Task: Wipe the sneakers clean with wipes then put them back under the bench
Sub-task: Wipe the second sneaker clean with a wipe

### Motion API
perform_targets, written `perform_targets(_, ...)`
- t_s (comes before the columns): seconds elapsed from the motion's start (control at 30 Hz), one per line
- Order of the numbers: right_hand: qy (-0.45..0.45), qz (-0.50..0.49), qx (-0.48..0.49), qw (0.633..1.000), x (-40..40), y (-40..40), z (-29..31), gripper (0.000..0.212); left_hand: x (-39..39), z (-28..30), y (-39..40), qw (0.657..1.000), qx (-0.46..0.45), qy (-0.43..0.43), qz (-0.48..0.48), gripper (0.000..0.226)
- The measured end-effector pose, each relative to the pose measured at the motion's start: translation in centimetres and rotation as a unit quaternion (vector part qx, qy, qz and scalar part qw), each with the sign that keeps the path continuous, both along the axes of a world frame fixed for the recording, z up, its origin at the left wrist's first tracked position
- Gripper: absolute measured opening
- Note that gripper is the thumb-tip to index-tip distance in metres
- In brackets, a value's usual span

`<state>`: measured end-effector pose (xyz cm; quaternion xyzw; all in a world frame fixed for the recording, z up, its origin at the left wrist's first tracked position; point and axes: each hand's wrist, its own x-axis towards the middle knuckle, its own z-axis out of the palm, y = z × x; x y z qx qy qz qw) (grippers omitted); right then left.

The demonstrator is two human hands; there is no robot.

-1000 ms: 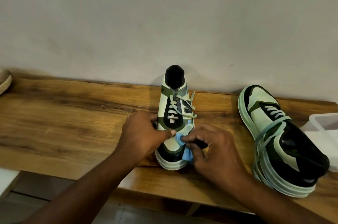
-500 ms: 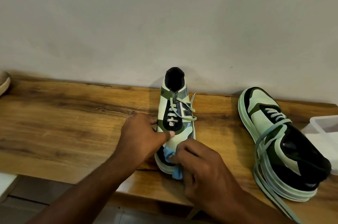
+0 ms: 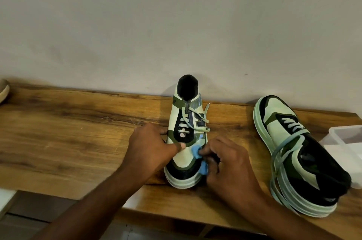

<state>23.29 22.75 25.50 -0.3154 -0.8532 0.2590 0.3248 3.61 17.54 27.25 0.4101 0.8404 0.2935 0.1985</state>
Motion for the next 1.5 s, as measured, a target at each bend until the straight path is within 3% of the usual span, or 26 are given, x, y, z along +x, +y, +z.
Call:
perform_targets(0.17,-0.058,0.155,0.074,0.983,-0.5,-4.2,1.2,0.029,-0.1,0.1,0.2,1.000,-0.001,0.015,-0.010,0.038)
perform_targets(0.33,-0.003,0.019,-0.006,1.000,0.0,0.1,0.0,0.043,0.0,0.1,0.0,1.000,-0.005,0.015,-0.006,0.039)
perform_targets(0.53,-0.050,0.144,0.052,0.987,-0.2,-3.2,0.9,0.033,0.0,0.4,0.2,0.999,-0.017,0.023,-0.019,0.037)
perform_targets(0.7,-0.008,0.019,-0.007,1.000,-0.2,0.5,-0.1,0.041,-0.1,0.4,0.1,1.000,-0.010,0.016,-0.018,0.039)
perform_targets(0.9,-0.037,0.122,0.027,0.991,-0.3,-2.8,0.9,0.041,-0.1,0.5,0.2,1.000,-0.007,0.000,-0.014,0.034)
perform_targets(1.1,-0.021,-0.024,-0.035,0.999,0.1,1.6,0.0,0.038,-0.4,0.3,0.3,0.999,-0.011,-0.025,-0.017,0.044)
perform_targets(1.3,-0.046,0.101,0.023,0.994,-0.1,-1.4,0.4,0.037,-0.4,0.0,0.3,1.000,-0.014,-0.007,-0.017,0.038)
perform_targets(1.43,0.005,-0.009,0.000,1.000,-0.2,1.5,-0.8,0.038,-0.6,0.1,0.2,0.999,-0.014,-0.016,-0.031,0.039)
perform_targets(1.5,-0.002,-0.016,0.005,1.000,-0.3,1.6,-0.9,0.038,-0.6,0.1,0.2,0.999,-0.015,-0.018,-0.029,0.040)
